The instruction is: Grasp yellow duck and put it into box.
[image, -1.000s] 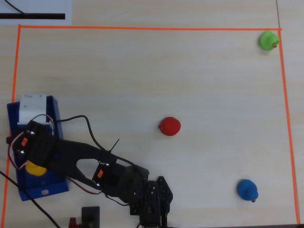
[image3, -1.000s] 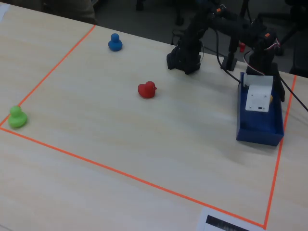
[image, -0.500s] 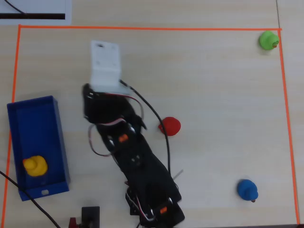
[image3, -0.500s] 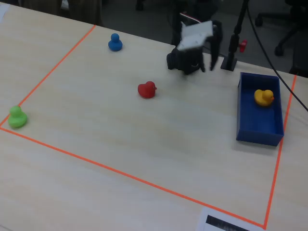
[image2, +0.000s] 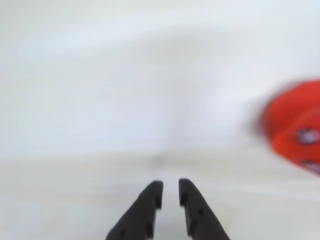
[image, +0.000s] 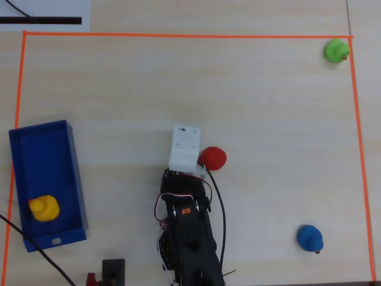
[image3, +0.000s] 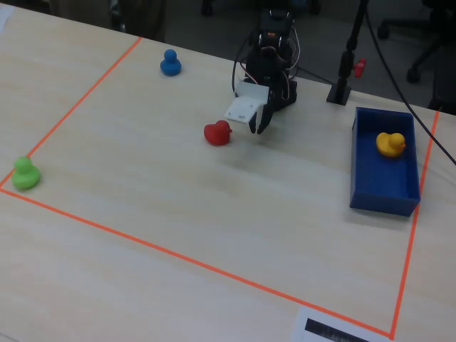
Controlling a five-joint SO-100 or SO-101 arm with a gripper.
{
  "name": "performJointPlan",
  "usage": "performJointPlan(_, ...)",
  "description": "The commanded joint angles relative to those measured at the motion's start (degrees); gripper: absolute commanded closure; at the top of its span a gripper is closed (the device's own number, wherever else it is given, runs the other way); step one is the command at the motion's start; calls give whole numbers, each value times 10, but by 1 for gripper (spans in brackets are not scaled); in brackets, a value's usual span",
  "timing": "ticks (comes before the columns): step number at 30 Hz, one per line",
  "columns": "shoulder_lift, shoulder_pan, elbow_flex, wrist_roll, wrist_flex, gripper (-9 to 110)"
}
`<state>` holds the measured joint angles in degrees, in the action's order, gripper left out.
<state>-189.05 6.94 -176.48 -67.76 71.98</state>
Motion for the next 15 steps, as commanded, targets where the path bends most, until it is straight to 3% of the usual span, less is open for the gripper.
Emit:
performJointPlan(1, -6, -34, -18, -5, 26, 101)
performJointPlan(15, -7, -56, -18, -6, 27, 101)
